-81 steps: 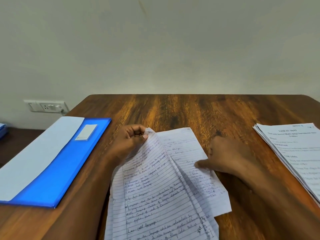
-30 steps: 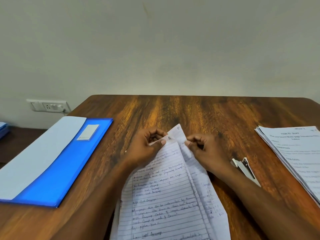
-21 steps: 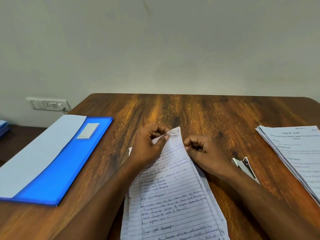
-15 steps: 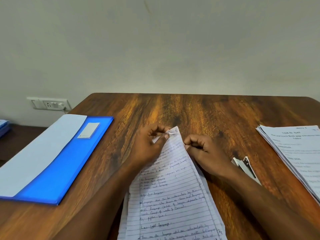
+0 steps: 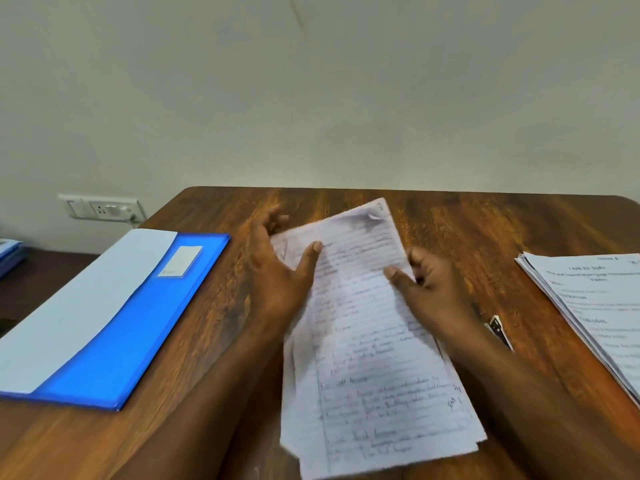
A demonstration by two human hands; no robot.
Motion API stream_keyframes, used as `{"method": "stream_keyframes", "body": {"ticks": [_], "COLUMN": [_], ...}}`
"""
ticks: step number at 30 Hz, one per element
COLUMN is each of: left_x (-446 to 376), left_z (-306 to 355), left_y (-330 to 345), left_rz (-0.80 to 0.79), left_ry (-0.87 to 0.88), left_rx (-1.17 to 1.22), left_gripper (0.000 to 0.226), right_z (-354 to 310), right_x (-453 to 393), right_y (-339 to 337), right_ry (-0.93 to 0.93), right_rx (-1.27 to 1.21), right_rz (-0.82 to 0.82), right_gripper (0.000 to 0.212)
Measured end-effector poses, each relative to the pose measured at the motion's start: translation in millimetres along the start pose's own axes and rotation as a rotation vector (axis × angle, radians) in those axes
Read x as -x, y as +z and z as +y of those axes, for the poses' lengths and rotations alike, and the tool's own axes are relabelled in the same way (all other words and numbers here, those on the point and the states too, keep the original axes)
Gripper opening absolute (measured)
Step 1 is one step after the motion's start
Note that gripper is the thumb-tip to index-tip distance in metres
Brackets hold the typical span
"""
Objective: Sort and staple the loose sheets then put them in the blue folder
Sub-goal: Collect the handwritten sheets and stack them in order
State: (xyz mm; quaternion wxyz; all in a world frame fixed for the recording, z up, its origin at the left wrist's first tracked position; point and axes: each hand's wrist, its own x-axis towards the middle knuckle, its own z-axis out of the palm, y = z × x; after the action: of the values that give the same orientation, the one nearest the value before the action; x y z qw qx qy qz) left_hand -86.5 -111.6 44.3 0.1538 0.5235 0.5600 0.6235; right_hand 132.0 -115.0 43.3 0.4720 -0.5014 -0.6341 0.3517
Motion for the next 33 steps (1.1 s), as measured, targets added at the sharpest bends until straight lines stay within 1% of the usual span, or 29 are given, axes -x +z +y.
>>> {"method": "stream_keyframes", "body": {"ticks": [2, 3, 4, 5, 7, 8, 9, 10, 11, 12, 14, 15, 16, 17, 19, 22, 24, 27, 29, 31, 33], "left_x": [-4, -4, -5, -6, -4, 0, 3, 7, 10, 13, 18, 19, 20, 21, 22, 21, 21, 21, 24, 28, 29], "left_z": [-5, -7, -8, -9, -1, 4, 7, 11, 14, 19, 29, 33, 33, 32, 30, 17, 10, 9, 6, 5, 3], "left_y": [-1, -2, -2, -3, -4, -5, -4, -4, -2, -1, -1, -1, -1, -1, 2, 7, 10, 11, 13, 16, 17], "left_rz": [0.023, -0.018, -0.103, -0.224, -0.5, -0.612, -0.687, -0.726, -0.715, -0.665, -0.512, -0.451, -0.421, -0.409, -0.409, -0.407, -0.392, -0.402, -0.426, -0.455, -0.467], "left_ry": [-0.133, -0.208, -0.287, -0.373, -0.517, -0.526, -0.491, -0.423, -0.343, -0.263, -0.122, -0.067, -0.031, -0.009, 0.028, 0.011, -0.04, -0.071, -0.086, -0.189, -0.22], "left_rx": [-0.033, -0.011, 0.071, 0.212, 0.455, 0.508, 0.522, 0.519, 0.513, 0.504, 0.463, 0.447, 0.437, 0.425, 0.379, 0.33, 0.369, 0.387, 0.366, 0.389, 0.416], "left_gripper": [0.098, 0.102, 0.101, 0.092, 0.061, 0.05, 0.046, 0.044, 0.041, 0.034, 0.018, 0.018, 0.019, 0.019, 0.018, 0.027, 0.027, 0.023, 0.023, 0.022, 0.022], "right_z": [-5, -7, -9, -11, -15, -17, -21, -26, -32, -37, -46, -48, -48, -46, -37, -23, -21, -25, -21, -14, -10], "right_x": [-5, -6, -8, -8, -8, -7, -4, -1, 2, 6, 12, 14, 14, 14, 10, 6, 7, 7, 7, 6, 6], "right_y": [-8, -11, -14, -16, -19, -19, -19, -20, -19, -19, -17, -15, -14, -13, -9, -4, -4, -6, -4, -1, 1], "right_ry": [-0.022, -0.044, -0.07, -0.092, -0.146, -0.183, -0.219, -0.261, -0.313, -0.377, -0.509, -0.563, -0.602, -0.617, -0.585, -0.465, -0.45, -0.476, -0.419, -0.348, -0.341], "right_rx": [-0.119, -0.168, -0.196, -0.213, -0.236, -0.243, -0.247, -0.244, -0.233, -0.211, -0.158, -0.13, -0.102, -0.081, -0.067, -0.086, -0.102, -0.091, -0.084, -0.07, -0.055], "right_rz": [0.104, 0.141, 0.18, 0.22, 0.291, 0.325, 0.361, 0.392, 0.419, 0.442, 0.476, 0.49, 0.504, 0.51, 0.478, 0.368, 0.364, 0.393, 0.352, 0.3, 0.308], "right_gripper": [0.011, 0.011, 0.011, 0.01, 0.007, 0.007, 0.007, 0.008, 0.01, 0.011, 0.011, 0.012, 0.013, 0.014, 0.018, 0.029, 0.026, 0.021, 0.022, 0.022, 0.018]}}
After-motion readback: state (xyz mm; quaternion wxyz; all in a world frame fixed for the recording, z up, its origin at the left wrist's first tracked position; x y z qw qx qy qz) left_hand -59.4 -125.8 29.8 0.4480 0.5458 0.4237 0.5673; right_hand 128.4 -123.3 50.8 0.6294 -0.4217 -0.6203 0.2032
